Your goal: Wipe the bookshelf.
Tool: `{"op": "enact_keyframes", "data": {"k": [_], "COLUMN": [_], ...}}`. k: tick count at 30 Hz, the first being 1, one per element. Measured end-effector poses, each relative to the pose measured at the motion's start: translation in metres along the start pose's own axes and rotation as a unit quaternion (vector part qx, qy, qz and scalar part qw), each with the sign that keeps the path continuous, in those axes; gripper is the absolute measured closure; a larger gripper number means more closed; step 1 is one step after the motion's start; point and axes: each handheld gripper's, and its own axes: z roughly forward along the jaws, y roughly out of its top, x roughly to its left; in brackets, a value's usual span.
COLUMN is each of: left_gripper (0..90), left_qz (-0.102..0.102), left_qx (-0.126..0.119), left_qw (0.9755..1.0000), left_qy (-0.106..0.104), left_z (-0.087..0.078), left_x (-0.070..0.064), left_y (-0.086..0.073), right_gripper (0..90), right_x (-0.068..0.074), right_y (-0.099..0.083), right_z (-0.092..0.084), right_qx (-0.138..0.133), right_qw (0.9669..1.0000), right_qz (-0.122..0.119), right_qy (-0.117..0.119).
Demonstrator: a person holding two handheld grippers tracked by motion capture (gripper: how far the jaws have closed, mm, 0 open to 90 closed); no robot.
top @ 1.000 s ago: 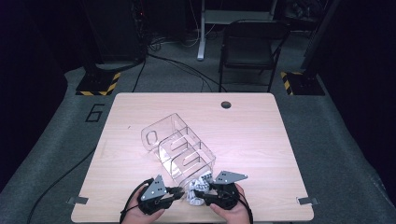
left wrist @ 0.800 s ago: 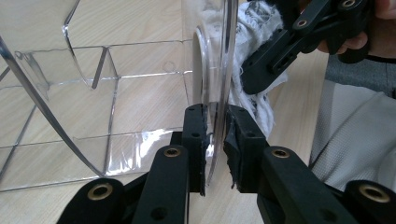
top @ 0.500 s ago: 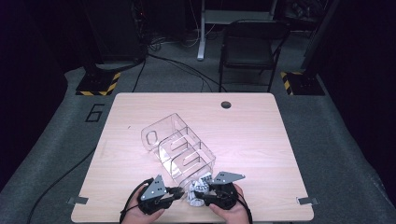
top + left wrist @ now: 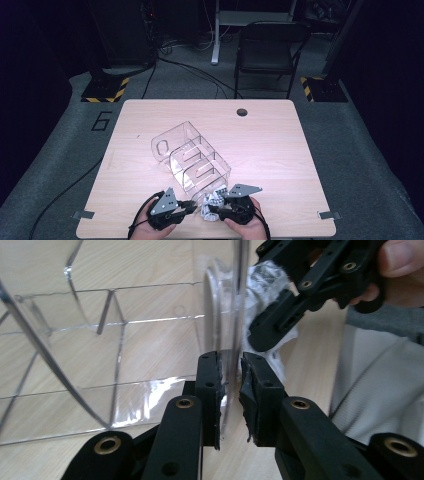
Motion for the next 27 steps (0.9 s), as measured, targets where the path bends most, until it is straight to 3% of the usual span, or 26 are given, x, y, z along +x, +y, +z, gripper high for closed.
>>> {"op": "enact_keyframes", "data": {"k": [16,21,27], "left_gripper": [83.6,83.6,83.8], "left_qz": [0.002,0.0,0.001], "left_qx": [-0.005,-0.005,-0.004], "left_qw": [1.0,1.0,1.0], "left_qy": [0.005,0.004,0.005], "left_z": [-0.0026,-0.0031,-0.0029], "left_x": [0.0011,0.0006,0.0006], "left_y": [0.0011,0.001,0.0014], "right_gripper": [59.6,59.9,60.1], "right_x": [-0.0013,0.0019,-0.0009], "right_y": [0.0004,0.0046,0.0002], "right_z": [-0.0016,-0.0087,-0.0027], "right_qx": [-0.006,-0.033,-0.011], "right_qw": [1.0,0.9994,0.9999], "right_qz": [-0.005,-0.005,0.002], "right_qy": [-0.005,-0.004,-0.004]}}
